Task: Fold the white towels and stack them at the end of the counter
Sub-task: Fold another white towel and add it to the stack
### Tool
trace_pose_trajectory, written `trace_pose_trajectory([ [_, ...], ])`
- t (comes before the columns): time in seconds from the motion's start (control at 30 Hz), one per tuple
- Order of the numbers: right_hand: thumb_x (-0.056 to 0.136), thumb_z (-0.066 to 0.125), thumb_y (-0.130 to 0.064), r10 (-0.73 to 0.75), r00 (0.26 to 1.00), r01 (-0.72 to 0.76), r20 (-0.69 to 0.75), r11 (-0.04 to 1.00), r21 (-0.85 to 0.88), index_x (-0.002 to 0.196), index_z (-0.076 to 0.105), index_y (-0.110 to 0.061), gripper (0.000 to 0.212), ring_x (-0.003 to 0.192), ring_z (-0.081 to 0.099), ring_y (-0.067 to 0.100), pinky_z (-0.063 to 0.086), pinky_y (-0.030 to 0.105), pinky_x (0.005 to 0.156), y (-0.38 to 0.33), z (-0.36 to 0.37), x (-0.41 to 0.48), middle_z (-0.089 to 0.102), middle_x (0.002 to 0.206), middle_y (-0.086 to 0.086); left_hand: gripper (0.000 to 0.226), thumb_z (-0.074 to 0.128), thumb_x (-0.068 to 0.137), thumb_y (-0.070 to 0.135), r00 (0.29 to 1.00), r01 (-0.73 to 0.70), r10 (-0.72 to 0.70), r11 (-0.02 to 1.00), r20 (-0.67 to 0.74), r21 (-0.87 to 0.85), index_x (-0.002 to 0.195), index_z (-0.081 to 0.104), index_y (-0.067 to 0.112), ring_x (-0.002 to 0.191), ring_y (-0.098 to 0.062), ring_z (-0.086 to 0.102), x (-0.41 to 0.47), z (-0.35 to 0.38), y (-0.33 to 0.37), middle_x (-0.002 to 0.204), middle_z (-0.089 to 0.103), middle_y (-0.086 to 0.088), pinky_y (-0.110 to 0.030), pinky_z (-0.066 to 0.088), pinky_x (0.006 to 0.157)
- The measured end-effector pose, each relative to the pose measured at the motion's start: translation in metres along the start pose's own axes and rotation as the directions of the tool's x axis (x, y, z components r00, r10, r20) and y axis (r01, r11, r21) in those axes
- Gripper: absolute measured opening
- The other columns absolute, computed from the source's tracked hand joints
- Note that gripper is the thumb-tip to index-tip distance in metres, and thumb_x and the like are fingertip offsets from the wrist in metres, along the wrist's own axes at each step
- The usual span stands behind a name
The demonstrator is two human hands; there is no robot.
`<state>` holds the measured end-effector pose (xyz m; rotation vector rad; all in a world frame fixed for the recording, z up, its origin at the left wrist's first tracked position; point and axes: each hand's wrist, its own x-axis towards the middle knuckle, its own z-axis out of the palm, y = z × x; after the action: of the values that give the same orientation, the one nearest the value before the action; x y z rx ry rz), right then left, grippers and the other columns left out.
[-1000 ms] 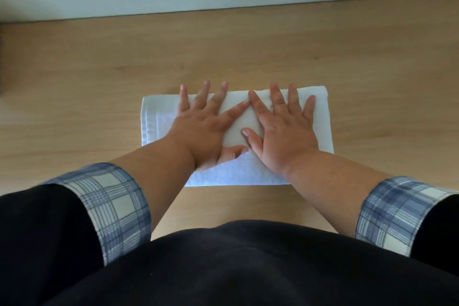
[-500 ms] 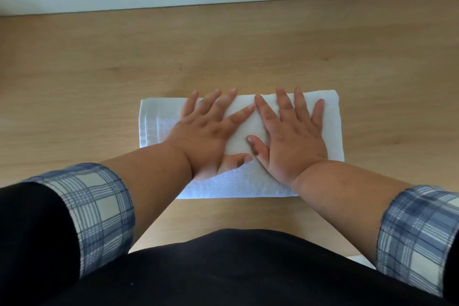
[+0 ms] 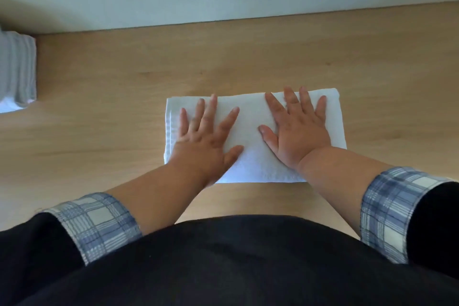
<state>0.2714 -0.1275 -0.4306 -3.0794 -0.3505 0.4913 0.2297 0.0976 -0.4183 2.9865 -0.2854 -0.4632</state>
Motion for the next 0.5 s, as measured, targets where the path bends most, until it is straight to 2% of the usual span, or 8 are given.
trace_pose_trajectory([
  [0.07,0.089,0.001,-0.074,0.006,1.0,-0.006,-0.009,1.0,-0.007,0.156,-0.001,-0.039,0.075,0.152,0.001,0.037,-0.005,0.064,0.117,0.0,0.002,0.001,0.012,0.166,0.008,0.079,0.002,0.081,0.083,0.996,0.063,-0.065,0.997,0.052,0.048,0.146,-0.025,0.048,0.146,-0.027,-0.027,-0.003,0.003,-0.013,0.16,-0.029,-0.002,-0.053,-0.02,0.115],
  [0.13,0.089,-0.001,-0.074,0.008,1.0,-0.008,-0.011,1.0,-0.022,0.156,-0.002,-0.04,0.075,0.152,0.001,0.037,-0.005,0.064,0.117,0.001,0.003,0.002,0.011,0.166,0.007,0.083,0.006,0.078,0.087,0.995,0.068,-0.069,0.998,0.069,0.013,0.148,-0.02,0.05,0.147,-0.027,-0.024,0.003,0.003,-0.02,0.161,-0.024,-0.002,-0.054,-0.015,0.116],
  [0.33,0.085,-0.006,-0.076,0.001,0.997,-0.001,0.073,1.0,-0.005,0.154,-0.014,-0.04,0.078,0.152,-0.013,0.031,-0.008,0.061,0.118,0.005,-0.009,-0.005,-0.007,0.167,0.002,0.103,0.015,0.065,0.098,0.989,0.097,-0.089,0.994,0.122,-0.059,0.146,-0.024,0.048,0.146,-0.029,-0.026,0.008,-0.001,-0.026,0.16,-0.028,-0.004,-0.052,-0.01,0.119],
  [0.43,0.09,0.001,-0.072,0.117,0.989,-0.12,0.094,0.992,0.024,0.154,-0.014,-0.041,0.072,0.15,-0.022,0.028,-0.011,0.059,0.118,0.015,-0.011,-0.025,-0.017,0.166,0.0,0.106,0.018,0.063,0.099,0.976,0.185,-0.17,0.977,0.139,-0.103,0.146,-0.023,0.048,0.146,-0.028,-0.028,0.005,-0.007,-0.028,0.158,-0.033,-0.001,-0.052,-0.006,0.119],
  [0.5,0.097,0.016,-0.066,0.223,0.97,-0.235,0.096,0.962,0.141,0.155,-0.004,-0.045,0.064,0.151,-0.021,0.025,-0.007,0.055,0.119,0.027,-0.012,-0.044,-0.02,0.165,-0.001,0.099,0.024,0.069,0.093,0.951,0.304,-0.287,0.935,0.115,-0.18,0.149,-0.016,0.05,0.148,-0.03,-0.02,-0.001,-0.008,-0.027,0.159,-0.03,0.0,-0.052,0.002,0.12],
])
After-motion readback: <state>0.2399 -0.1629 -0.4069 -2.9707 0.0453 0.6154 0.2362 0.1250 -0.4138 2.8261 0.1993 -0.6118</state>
